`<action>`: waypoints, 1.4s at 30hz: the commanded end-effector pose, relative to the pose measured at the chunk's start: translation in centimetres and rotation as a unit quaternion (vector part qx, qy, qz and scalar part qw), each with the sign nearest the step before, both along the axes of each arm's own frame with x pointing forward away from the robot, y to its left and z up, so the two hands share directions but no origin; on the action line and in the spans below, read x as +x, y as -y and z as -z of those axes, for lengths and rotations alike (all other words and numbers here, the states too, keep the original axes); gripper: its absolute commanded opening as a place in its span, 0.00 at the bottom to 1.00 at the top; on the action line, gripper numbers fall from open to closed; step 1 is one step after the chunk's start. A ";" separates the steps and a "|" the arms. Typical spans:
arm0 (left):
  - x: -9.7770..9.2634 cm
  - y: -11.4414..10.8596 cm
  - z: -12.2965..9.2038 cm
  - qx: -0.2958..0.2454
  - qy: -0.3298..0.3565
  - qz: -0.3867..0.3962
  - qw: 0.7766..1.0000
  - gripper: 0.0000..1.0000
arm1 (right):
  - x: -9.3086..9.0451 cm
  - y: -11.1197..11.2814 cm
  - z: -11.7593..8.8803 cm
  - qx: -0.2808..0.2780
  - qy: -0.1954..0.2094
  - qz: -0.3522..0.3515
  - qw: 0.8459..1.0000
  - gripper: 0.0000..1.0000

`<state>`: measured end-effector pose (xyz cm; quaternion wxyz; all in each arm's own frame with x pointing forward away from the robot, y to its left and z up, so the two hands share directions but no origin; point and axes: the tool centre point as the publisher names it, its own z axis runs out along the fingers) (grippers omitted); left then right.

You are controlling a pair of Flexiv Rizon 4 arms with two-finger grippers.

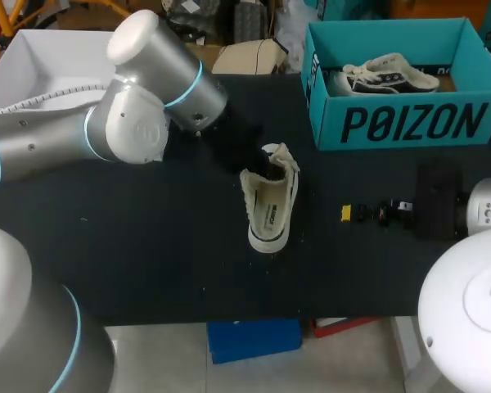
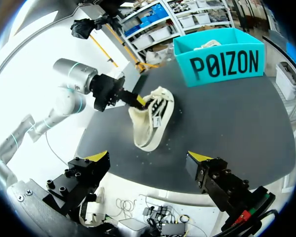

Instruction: Take the shoe out of the shoebox, open the shoe tongue, remove and reinsert the insole, then place the shoe into the shoebox

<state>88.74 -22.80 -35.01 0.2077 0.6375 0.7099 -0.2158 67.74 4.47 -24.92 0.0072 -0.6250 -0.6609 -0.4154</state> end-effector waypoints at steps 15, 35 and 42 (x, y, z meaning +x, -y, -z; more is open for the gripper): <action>0.8 2.1 0.9 0.053 0.012 0.015 0.998 0.00 | 0.1 0.1 0.0 0.001 -0.004 -0.002 1.000 1.00; -0.9 4.7 4.5 0.104 -0.008 0.074 0.992 0.00 | 0.1 0.1 0.0 0.001 -0.004 -0.002 1.000 1.00; -0.7 4.4 3.5 0.099 0.001 0.071 0.993 0.00 | 0.1 0.1 0.0 0.001 -0.004 -0.002 1.000 1.00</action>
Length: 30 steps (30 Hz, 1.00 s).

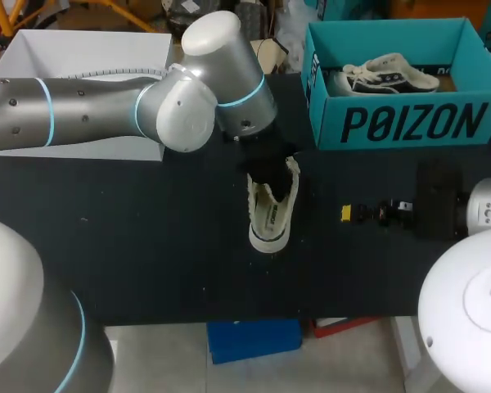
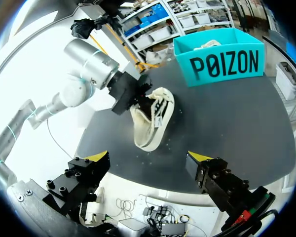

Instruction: Take the shoe out of the shoebox, open the shoe tongue, remove and reinsert the insole, then place the shoe into the shoebox

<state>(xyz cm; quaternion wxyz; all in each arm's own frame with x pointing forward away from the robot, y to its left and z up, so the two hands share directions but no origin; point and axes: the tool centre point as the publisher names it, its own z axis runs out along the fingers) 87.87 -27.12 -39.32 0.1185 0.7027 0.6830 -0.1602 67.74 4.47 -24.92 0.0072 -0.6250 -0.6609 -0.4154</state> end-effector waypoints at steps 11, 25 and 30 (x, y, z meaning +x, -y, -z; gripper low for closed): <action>-0.3 -3.0 -6.6 -0.017 0.075 -0.019 0.997 0.00 | 0.1 0.1 0.0 0.001 -0.004 -0.002 1.000 1.00; -1.2 -8.2 -7.8 0.027 0.080 -0.030 0.996 0.22 | 0.1 0.1 0.0 0.001 -0.004 -0.002 1.000 1.00; -1.2 -8.4 -8.1 0.032 0.084 -0.009 0.996 0.42 | 0.1 0.1 0.0 0.001 -0.004 -0.002 1.000 1.00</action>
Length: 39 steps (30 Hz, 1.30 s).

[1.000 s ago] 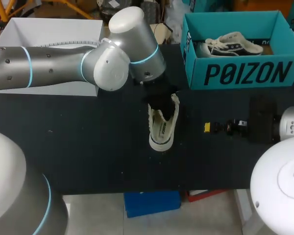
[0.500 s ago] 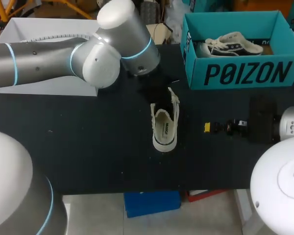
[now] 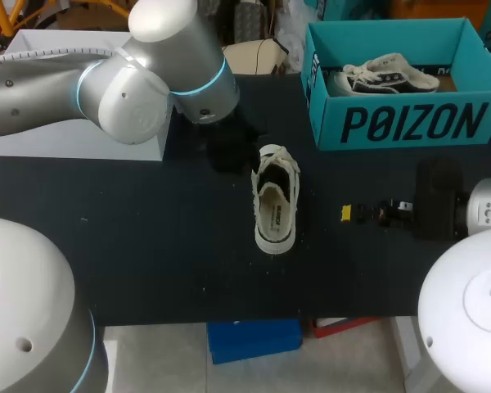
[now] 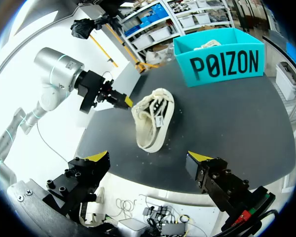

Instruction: Take the shoe out of the shoebox, open the shoe tongue, remove and reinsert the insole, then place the shoe into the shoebox

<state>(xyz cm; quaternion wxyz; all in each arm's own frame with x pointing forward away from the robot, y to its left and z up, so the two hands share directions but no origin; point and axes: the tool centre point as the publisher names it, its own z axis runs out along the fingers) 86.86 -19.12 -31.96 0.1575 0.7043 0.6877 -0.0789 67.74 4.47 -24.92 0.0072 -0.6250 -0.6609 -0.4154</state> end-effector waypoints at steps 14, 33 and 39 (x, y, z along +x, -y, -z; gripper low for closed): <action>-0.4 1.2 2.4 0.043 -0.008 0.047 0.998 0.38 | 0.1 0.1 0.0 0.001 -0.004 -0.002 1.000 1.00; -1.3 1.1 8.0 0.098 -0.024 0.039 0.994 0.34 | 0.1 0.1 0.0 0.001 -0.004 -0.002 1.000 1.00; -1.1 0.9 9.4 0.109 -0.021 0.035 0.993 0.29 | 0.1 0.1 0.0 0.001 -0.004 -0.002 1.000 1.00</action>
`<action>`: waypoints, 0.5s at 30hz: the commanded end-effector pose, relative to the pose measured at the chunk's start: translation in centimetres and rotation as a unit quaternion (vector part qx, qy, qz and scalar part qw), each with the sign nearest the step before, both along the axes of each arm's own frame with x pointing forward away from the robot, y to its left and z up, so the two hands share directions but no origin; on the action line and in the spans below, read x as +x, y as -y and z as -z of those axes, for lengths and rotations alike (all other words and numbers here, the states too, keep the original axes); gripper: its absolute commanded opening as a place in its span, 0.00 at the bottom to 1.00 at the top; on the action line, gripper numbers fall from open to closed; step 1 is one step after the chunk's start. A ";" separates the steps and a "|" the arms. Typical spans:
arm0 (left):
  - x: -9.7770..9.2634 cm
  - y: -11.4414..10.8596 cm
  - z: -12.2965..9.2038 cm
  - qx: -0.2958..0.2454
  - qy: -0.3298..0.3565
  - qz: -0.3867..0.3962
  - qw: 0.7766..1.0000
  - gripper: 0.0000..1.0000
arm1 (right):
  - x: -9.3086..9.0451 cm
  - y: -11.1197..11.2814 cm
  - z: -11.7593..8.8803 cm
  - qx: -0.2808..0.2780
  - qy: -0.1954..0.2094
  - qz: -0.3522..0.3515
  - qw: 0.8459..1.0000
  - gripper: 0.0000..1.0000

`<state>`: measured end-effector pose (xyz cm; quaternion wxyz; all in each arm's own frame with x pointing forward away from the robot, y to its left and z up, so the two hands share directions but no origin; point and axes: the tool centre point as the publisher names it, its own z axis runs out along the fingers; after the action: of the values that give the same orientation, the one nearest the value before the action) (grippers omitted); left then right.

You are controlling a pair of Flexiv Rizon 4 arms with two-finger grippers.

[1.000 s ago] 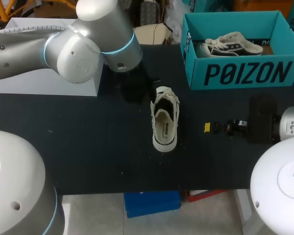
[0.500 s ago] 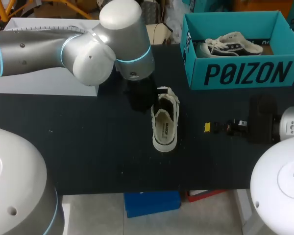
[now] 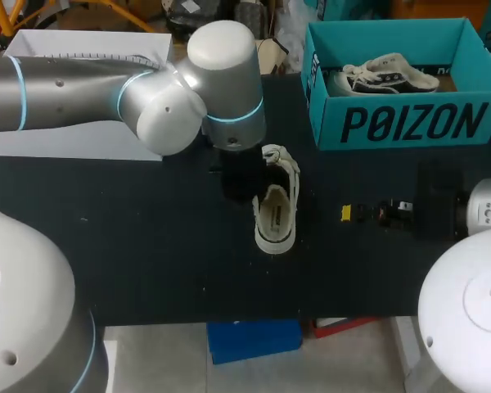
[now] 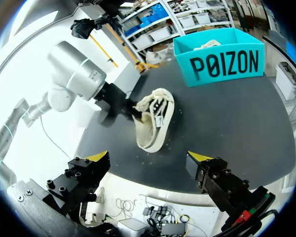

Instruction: Take the shoe out of the shoebox, open the shoe tongue, remove and reinsert the insole, then place the shoe into the shoebox

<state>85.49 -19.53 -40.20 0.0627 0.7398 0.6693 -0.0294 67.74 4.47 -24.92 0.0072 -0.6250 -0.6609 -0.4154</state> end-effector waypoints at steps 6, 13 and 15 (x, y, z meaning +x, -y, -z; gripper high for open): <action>0.6 0.6 1.5 0.009 0.011 0.000 1.000 0.05 | 0.1 0.1 0.0 0.001 -0.004 -0.002 1.000 1.00; 0.5 0.4 0.2 0.010 0.017 0.006 1.000 0.00 | 0.1 0.1 0.0 0.001 -0.004 -0.002 1.000 1.00; 0.4 0.2 -1.4 0.010 0.018 0.003 1.000 0.00 | 0.1 0.1 0.0 0.001 -0.004 -0.002 1.000 1.00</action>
<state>86.26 -20.41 -40.64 0.0672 0.7436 0.6651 -0.0141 67.74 4.47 -24.92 0.0072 -0.6250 -0.6609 -0.4154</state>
